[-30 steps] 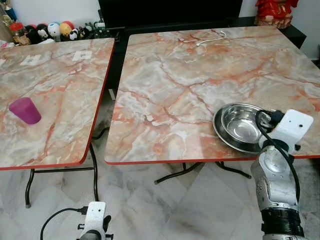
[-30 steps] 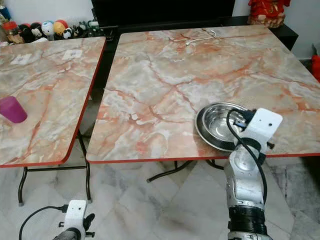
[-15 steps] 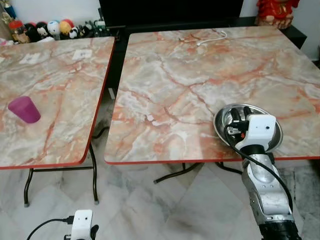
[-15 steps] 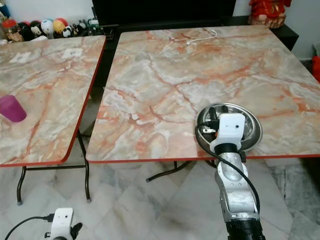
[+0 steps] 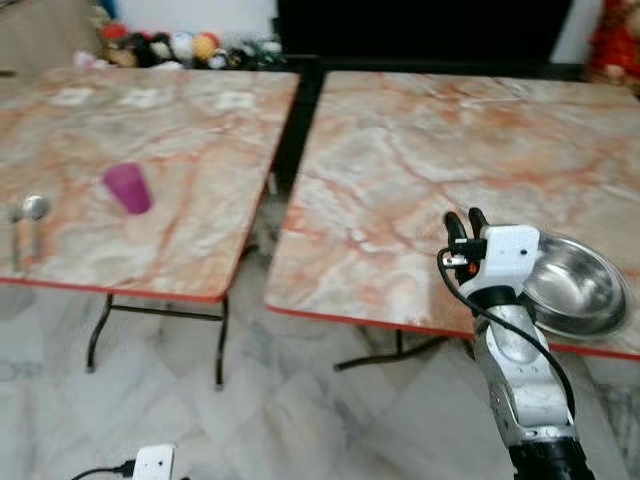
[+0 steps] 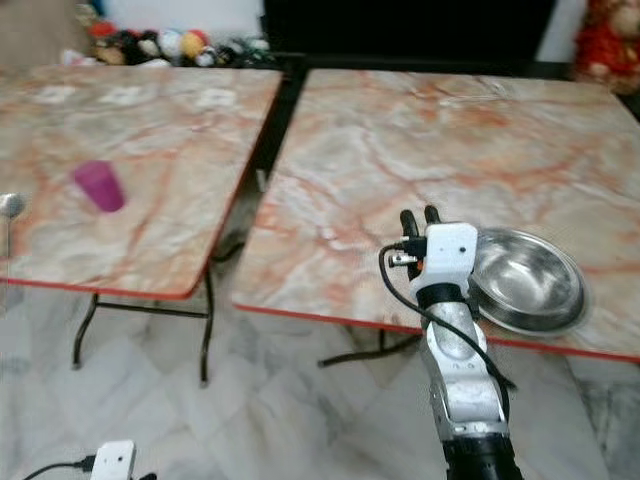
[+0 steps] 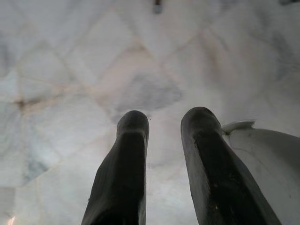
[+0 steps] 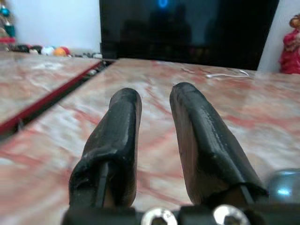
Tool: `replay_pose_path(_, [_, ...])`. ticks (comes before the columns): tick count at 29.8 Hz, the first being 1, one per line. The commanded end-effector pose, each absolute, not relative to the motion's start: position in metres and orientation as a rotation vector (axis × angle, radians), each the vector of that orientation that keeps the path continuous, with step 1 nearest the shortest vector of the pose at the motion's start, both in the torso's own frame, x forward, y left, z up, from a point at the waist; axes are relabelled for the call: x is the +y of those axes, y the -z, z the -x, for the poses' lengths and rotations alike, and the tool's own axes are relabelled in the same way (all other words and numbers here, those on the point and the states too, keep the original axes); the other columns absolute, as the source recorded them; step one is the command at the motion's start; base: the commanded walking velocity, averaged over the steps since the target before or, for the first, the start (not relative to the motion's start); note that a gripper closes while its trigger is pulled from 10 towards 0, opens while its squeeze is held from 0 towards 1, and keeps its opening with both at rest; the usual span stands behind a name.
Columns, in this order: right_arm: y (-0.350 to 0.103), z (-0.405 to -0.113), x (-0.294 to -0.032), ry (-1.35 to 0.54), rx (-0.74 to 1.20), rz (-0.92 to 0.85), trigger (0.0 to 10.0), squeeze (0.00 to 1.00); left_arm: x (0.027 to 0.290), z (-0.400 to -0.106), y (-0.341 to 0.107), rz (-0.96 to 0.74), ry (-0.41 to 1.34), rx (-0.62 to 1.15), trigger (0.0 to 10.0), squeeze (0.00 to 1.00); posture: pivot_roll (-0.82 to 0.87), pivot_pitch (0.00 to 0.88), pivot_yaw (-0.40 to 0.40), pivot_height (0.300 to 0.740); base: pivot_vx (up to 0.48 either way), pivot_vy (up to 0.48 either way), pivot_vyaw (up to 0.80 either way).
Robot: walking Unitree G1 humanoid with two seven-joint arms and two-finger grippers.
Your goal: Setting the table
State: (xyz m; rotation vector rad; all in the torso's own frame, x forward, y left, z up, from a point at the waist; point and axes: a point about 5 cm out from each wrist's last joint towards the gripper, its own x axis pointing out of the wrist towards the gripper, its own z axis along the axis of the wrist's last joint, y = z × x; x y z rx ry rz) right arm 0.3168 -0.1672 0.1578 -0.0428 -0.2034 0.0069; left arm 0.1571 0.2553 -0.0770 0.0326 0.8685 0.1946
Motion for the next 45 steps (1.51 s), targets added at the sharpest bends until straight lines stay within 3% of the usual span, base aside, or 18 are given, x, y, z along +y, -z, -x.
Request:
replay_pose_path(1, [-0.161, -0.318, -0.164, -0.017, -0.206, 0.021, 10.0, 0.0, 0.263, -0.151, 0.078, -0.035, -0.212, 0.891, 10.0, 0.0, -0.15, 0.025, 0.029, 0.74, 0.0, 0.48, 0.0])
replay_pose_path(20, [-0.153, -0.32, -0.138, -0.056, -0.177, -0.035, 10.0, 0.0, 0.255, -0.148, 0.082, -0.044, -0.198, 0.925, 10.0, 0.0, -0.14, 0.0, 0.051, 0.74, 0.0, 0.48, 0.0])
replay_pose_path(32, [-0.148, -0.318, -0.121, -0.108, -0.158, -0.05, 10.0, 0.0, 0.266, -0.144, 0.08, -0.045, -0.215, 0.929, 10.0, 0.0, -0.15, 0.0, 0.057, 0.74, 0.0, 0.48, 0.0])
replay_pose_path(45, [-0.151, -0.32, -0.127, -0.057, -0.151, -0.062, 10.0, 0.0, 0.255, -0.156, 0.079, -0.035, -0.204, 0.894, 10.0, 0.0, -0.14, 0.018, 0.049, 0.74, 0.0, 0.48, 0.0])
